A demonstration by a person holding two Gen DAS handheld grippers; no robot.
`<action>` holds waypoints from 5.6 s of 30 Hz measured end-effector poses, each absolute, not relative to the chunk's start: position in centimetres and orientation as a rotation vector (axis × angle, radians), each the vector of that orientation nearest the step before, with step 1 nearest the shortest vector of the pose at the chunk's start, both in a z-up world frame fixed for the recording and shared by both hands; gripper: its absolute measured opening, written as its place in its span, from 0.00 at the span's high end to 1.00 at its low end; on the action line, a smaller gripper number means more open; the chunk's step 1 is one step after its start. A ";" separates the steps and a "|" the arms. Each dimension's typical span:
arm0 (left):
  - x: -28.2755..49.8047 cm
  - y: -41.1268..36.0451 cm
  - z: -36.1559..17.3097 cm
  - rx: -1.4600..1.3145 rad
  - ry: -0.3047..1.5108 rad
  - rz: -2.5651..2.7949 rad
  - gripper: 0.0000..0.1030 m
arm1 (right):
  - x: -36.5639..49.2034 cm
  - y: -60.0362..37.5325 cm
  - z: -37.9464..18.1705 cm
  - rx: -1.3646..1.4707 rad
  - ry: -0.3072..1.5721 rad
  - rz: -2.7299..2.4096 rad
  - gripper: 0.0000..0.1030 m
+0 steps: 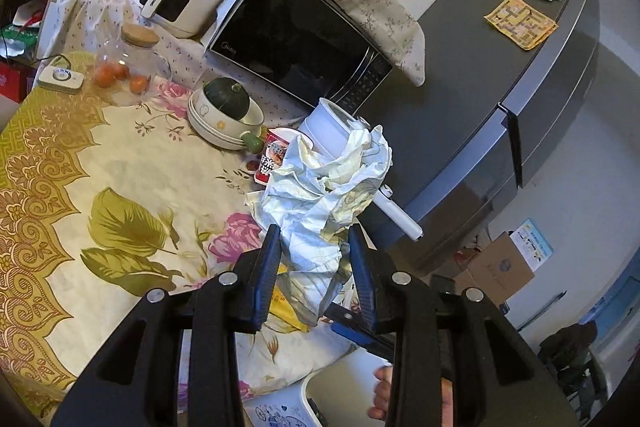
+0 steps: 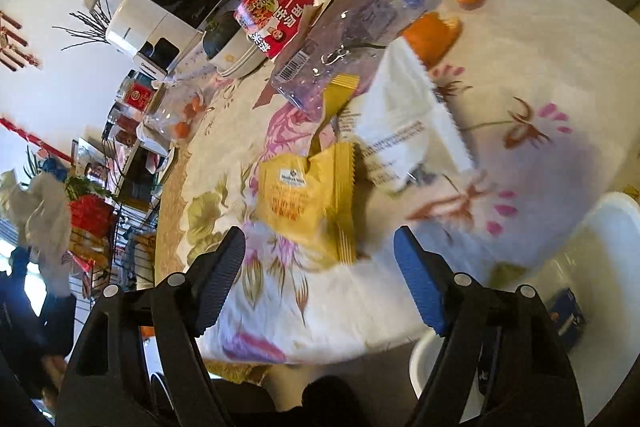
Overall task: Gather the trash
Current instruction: 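Hold the white bag in the left gripper while the right gripper grasps the yellow wrapper, then lower both held items over the white bin and open both grippers, then grasp the white paper wrapper with the right gripper and lift it, then grasp the white tissue with the left gripper while the right gripper holds the paper wrapper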
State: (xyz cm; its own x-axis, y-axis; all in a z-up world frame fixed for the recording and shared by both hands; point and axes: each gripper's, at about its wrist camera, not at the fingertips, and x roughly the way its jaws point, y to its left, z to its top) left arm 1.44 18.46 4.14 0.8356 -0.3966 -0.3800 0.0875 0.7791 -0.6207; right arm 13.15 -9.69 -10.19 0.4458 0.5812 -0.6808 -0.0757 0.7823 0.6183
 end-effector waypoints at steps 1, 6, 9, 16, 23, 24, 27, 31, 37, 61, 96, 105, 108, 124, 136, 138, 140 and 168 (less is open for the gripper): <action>1.4 18.7 4.1 -0.631 0.524 -0.276 0.66 | 13.4 -9.2 -10.4 0.553 1.044 0.436 0.31; 1.3 19.3 3.9 -0.639 0.527 -0.270 0.66 | 14.5 -7.7 -11.1 0.533 1.049 0.451 0.43; 1.4 19.4 3.6 -0.641 0.537 -0.261 0.66 | 15.2 -6.9 -11.6 0.525 1.054 0.448 0.53; 1.5 19.6 3.2 -0.644 0.547 -0.243 0.66 | 15.5 -6.7 -12.0 0.486 1.038 0.416 0.89; 1.5 19.7 3.3 -0.646 0.541 -0.234 0.66 | 14.0 -6.4 -9.7 0.387 0.946 0.437 0.91; 1.5 19.7 3.3 -0.646 0.539 -0.233 0.66 | 13.7 -6.3 -9.1 0.368 0.928 0.440 0.91; 1.4 19.7 3.3 -0.650 0.537 -0.228 0.66 | 13.0 -6.4 -7.7 0.340 0.890 0.445 0.91; 1.4 19.7 3.2 -0.648 0.534 -0.227 0.66 | 11.6 -7.0 -5.5 0.293 0.819 0.442 0.91; 1.6 19.5 3.1 -0.646 0.535 -0.226 0.66 | 9.1 -8.2 -2.4 0.206 0.713 0.422 0.91; 2.4 15.5 1.5 -0.587 0.585 -0.257 0.66 | -4.0 -17.4 -4.5 -0.114 0.639 0.110 0.63; 1.1 -5.1 -4.2 -0.188 0.913 -0.610 0.34 | -3.5 -29.3 -4.9 0.236 0.639 -0.383 0.07; 0.9 -4.8 -4.3 -0.154 0.899 -0.558 0.18 | -3.3 -28.4 -5.1 0.192 0.649 -0.372 0.07; 1.1 -4.3 -4.0 -0.160 0.889 -0.538 0.18 | -3.2 -28.1 -5.3 0.181 0.659 -0.365 0.07; 4.1 10.3 -1.9 -0.491 0.791 -0.162 0.08 | 4.5 -18.8 -6.2 0.099 0.915 0.097 0.07; 4.4 13.8 -1.9 -0.587 0.807 -0.150 0.07 | 14.4 -13.5 -5.5 0.163 0.985 0.326 0.07; 4.4 14.1 -2.1 -0.605 0.809 -0.149 0.07 | 15.3 -13.1 -5.8 0.163 0.990 0.334 0.07; 4.5 14.7 -2.3 -0.634 0.809 -0.145 0.07 | 16.2 -12.6 -6.5 0.157 1.008 0.333 0.07; 4.6 16.6 -2.6 -0.697 0.787 -0.127 0.07 | 14.7 -10.4 -3.2 0.151 0.882 0.461 0.93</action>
State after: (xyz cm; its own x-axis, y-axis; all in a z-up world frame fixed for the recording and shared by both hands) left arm 4.56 16.63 -2.65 0.7108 -0.3539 -0.6078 -0.1456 0.7714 -0.6194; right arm 14.74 -10.40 -3.24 0.5450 0.4484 -0.7084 -0.3257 0.8918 0.3139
